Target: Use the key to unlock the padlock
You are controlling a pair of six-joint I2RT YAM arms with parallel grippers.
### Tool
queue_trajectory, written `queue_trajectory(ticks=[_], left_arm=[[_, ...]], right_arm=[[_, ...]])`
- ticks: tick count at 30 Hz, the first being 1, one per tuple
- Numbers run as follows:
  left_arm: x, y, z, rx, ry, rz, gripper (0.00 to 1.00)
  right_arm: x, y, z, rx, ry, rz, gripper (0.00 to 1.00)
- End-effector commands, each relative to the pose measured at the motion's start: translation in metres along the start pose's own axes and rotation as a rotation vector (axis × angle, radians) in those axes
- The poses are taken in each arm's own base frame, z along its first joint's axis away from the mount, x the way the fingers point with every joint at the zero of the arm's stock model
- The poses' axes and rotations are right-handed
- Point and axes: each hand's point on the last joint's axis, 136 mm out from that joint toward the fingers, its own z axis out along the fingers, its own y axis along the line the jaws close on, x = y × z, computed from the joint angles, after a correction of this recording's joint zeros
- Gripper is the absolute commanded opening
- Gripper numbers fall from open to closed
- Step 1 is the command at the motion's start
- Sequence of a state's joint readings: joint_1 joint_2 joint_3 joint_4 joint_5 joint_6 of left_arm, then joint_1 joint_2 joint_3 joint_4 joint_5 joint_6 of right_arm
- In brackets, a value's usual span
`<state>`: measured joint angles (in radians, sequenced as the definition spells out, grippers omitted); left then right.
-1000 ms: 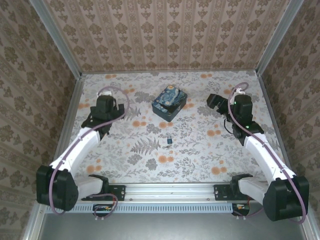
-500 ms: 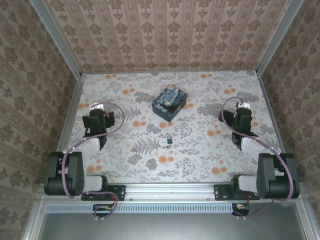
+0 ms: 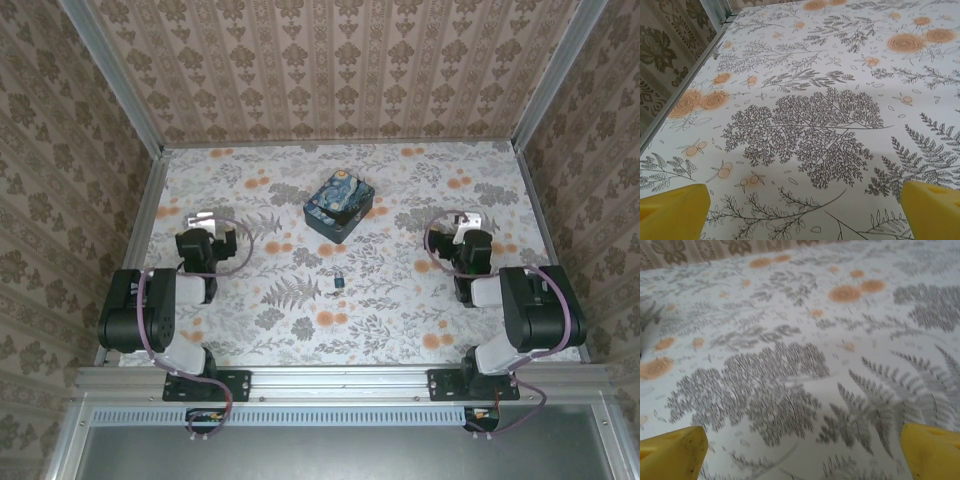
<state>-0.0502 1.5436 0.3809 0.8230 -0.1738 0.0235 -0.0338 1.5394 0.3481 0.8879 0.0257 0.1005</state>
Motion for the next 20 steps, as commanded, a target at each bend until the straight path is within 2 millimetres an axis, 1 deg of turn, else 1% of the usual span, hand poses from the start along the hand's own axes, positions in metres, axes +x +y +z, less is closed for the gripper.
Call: queue_trajectory(ticks=[1, 6, 15, 20], left_arm=[[-0.022, -0.001, 0.002, 0.033, -0.066, -0.014, 1.00], [-0.021, -0.001, 0.002, 0.034, -0.065, -0.014, 1.00], [-0.022, -0.001, 0.002, 0.034, -0.068, -0.015, 1.00], [-0.022, -0.001, 0.001, 0.033, -0.076, -0.014, 1.00]], right_arm=[[-0.021, 0.010, 0.006, -0.030, -0.047, -0.042, 1.00], [-0.022, 0.014, 0.002, -0.032, -0.060, -0.064, 1.00], [-0.021, 0.020, 0.007, -0.059, -0.033, -0.080, 0.99], [-0.021, 0.021, 0.005, -0.060, -0.044, -0.087, 1.00]])
